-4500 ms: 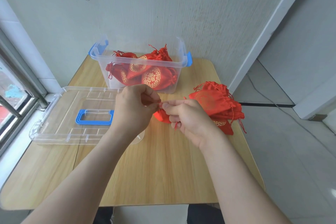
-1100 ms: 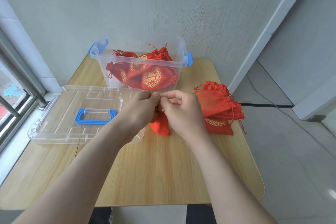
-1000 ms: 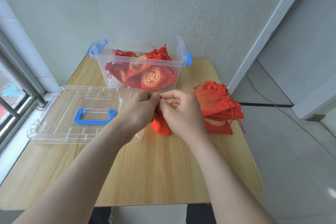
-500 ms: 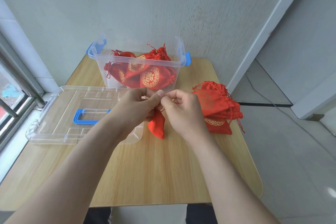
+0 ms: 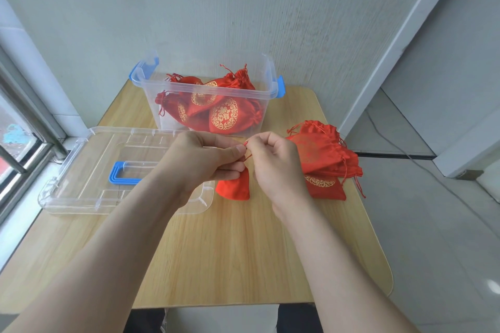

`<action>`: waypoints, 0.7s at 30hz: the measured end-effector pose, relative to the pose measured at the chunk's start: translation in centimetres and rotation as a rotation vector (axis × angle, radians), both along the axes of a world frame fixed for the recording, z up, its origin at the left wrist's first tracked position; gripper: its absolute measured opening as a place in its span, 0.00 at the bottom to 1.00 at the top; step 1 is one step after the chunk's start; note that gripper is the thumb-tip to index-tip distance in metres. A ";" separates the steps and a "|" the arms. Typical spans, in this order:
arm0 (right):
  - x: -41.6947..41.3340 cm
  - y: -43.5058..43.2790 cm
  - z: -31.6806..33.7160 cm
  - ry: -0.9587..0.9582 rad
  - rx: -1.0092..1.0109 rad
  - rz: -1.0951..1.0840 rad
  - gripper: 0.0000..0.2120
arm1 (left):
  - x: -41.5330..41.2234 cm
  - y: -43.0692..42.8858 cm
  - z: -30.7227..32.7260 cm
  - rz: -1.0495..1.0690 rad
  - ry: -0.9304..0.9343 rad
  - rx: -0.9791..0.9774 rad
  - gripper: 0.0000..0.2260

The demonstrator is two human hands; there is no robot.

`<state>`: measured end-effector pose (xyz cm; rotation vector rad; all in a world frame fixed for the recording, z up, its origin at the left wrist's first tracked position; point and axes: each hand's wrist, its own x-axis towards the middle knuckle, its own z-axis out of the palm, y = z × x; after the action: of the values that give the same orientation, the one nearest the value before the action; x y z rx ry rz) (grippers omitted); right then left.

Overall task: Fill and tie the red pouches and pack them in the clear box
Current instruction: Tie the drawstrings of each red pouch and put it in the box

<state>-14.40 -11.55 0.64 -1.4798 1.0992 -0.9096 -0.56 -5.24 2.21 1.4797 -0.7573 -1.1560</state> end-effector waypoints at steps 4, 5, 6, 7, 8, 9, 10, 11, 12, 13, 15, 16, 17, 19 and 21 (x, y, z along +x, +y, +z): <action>0.0 0.1 -0.1 0.015 -0.062 0.012 0.07 | -0.2 0.0 0.2 0.001 -0.126 0.000 0.05; 0.0 0.0 -0.1 0.018 -0.064 0.019 0.06 | -0.3 0.0 0.2 0.009 -0.157 0.004 0.05; 0.0 0.0 -0.1 0.018 -0.061 0.028 0.06 | -0.2 0.0 0.1 0.025 -0.190 0.008 0.05; -0.1 -0.1 0.0 0.006 -0.054 0.037 0.06 | -0.2 -0.1 0.1 0.045 -0.227 0.013 0.06; -0.1 -0.1 0.0 -0.022 -0.038 0.049 0.06 | -0.1 -0.1 0.0 0.061 -0.260 0.019 0.07; -0.1 -0.2 0.1 -0.070 -0.013 0.068 0.06 | 0.0 -0.1 0.0 0.065 -0.286 0.023 0.08; -0.1 -0.2 0.2 -0.126 0.014 0.091 0.08 | 0.1 0.0 0.0 0.055 -0.311 0.024 0.08; -0.1 -0.3 0.3 -0.174 0.036 0.109 0.09 | 0.1 0.1 0.0 0.033 -0.344 0.023 0.08; -0.1 -0.2 0.5 -0.209 0.045 0.118 0.09 | 0.1 0.2 0.0 0.002 -0.386 0.022 0.07; -0.1 -0.2 0.5 -0.234 0.044 0.117 0.10 | 0.0 0.3 0.1 -0.034 -0.435 0.023 0.07; -0.3 -0.3 0.6 -0.248 0.029 0.110 0.09 | -0.1 0.6 0.1 -0.109 -0.520 0.035 0.08; -0.4 -0.4 0.5 -0.237 0.018 0.109 0.09 | -0.2 0.7 0.2 -0.145 -0.543 0.042 0.07; -0.5 -0.5 0.5 -0.213 0.008 0.109 0.09 | -0.2 0.8 0.3 -0.183 -0.558 0.047 0.07; -0.6 -0.5 0.4 -0.151 0.003 0.114 0.07 | -0.3 0.9 0.4 -0.270 -0.588 0.054 0.07; -0.8 -0.5 0.2 -0.110 0.023 0.129 0.05 | -0.5 0.9 0.4 -0.333 -0.628 0.072 0.07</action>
<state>-15.16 -12.05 0.87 -1.4467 0.9210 -0.8743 -1.07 -4.32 2.64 1.8504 -1.4461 -0.9583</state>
